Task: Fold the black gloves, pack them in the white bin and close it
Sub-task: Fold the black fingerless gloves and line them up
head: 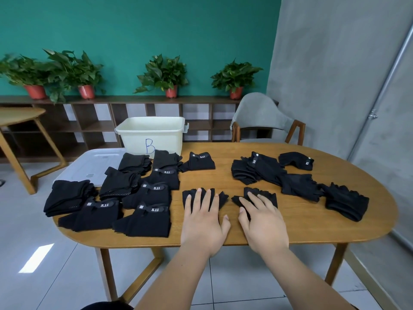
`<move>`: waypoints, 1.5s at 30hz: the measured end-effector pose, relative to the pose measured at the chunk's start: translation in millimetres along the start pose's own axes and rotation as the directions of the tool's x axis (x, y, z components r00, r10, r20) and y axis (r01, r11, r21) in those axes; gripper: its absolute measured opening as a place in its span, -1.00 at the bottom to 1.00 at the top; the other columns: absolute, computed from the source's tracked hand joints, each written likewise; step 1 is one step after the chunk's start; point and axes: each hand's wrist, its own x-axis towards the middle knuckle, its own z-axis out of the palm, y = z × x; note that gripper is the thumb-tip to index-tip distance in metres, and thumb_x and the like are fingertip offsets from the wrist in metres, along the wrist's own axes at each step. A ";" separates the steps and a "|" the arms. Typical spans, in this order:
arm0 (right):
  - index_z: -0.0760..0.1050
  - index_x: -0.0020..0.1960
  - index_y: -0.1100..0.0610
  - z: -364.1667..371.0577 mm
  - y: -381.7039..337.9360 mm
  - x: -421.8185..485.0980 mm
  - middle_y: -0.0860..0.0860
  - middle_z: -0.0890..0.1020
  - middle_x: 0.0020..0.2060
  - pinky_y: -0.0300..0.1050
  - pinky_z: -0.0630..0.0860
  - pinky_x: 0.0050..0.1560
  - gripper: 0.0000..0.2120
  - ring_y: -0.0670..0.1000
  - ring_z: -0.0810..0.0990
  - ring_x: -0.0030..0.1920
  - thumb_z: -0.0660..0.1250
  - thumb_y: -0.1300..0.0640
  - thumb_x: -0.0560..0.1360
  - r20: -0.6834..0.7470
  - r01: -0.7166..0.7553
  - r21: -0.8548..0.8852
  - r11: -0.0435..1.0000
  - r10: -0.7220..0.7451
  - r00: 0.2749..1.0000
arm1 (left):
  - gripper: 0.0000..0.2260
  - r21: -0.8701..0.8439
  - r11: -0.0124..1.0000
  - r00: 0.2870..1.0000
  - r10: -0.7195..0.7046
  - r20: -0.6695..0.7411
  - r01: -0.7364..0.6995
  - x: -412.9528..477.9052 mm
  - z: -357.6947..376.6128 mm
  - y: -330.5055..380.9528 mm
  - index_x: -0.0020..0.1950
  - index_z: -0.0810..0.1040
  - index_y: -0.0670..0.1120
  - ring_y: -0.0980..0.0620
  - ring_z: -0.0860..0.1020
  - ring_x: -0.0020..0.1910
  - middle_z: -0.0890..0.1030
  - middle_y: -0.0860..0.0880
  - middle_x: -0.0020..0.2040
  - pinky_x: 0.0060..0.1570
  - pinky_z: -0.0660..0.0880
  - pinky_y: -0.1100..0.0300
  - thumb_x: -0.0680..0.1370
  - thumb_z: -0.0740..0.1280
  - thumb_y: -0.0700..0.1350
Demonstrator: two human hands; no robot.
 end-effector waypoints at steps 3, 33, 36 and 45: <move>0.32 0.60 -0.21 -0.3 0.8 4.6 -0.15 0.30 0.61 0.01 0.15 0.61 -0.47 -0.05 0.16 0.64 -0.10 -0.25 0.71 0.138 -0.025 -0.004 1.000 0.025 0.990 | -0.36 -0.028 0.999 0.995 -0.030 0.099 0.032 1.8 -1.3 1.1 0.74 0.05 0.04 -0.09 -0.08 0.71 0.03 -0.02 0.74 0.65 -0.17 -0.18 0.69 -0.14 0.27; 0.68 -0.04 -0.27 -1.7 14.1 0.7 -0.27 0.44 0.46 0.15 0.29 0.52 -0.84 -0.02 0.15 0.60 0.42 -0.30 0.50 -0.112 0.219 0.324 0.920 -0.192 0.975 | -0.58 -0.547 0.829 0.978 -0.002 -0.211 -0.116 -7.0 3.7 -20.3 0.39 0.49 0.30 0.17 0.37 0.38 0.49 0.34 0.28 0.49 0.25 0.12 0.57 0.42 -0.02; 0.69 -0.03 -0.25 -0.5 16.9 2.1 -0.33 0.48 0.37 0.15 0.30 0.51 -0.94 -0.06 0.20 0.56 0.47 -0.18 0.52 -0.119 0.181 0.392 0.902 -0.145 0.982 | -0.49 -0.506 0.854 0.979 0.018 -0.204 -0.121 -7.0 -1.0 -18.4 0.50 0.39 0.27 0.20 0.12 0.59 0.34 0.30 0.45 0.62 0.08 0.03 0.55 0.40 0.15; 0.59 0.25 -0.23 -18.9 2.7 -14.2 -0.31 0.52 -0.06 0.03 0.00 0.66 -0.72 -0.15 0.50 0.22 0.47 -0.08 0.54 -0.159 0.149 0.480 0.864 -0.082 0.984 | -0.20 -0.382 0.923 0.985 -0.025 -0.169 -0.043 -8.2 -5.2 -12.2 0.67 0.05 0.20 0.12 -0.29 0.66 -0.04 0.15 0.69 0.67 0.00 -0.03 0.53 0.21 0.49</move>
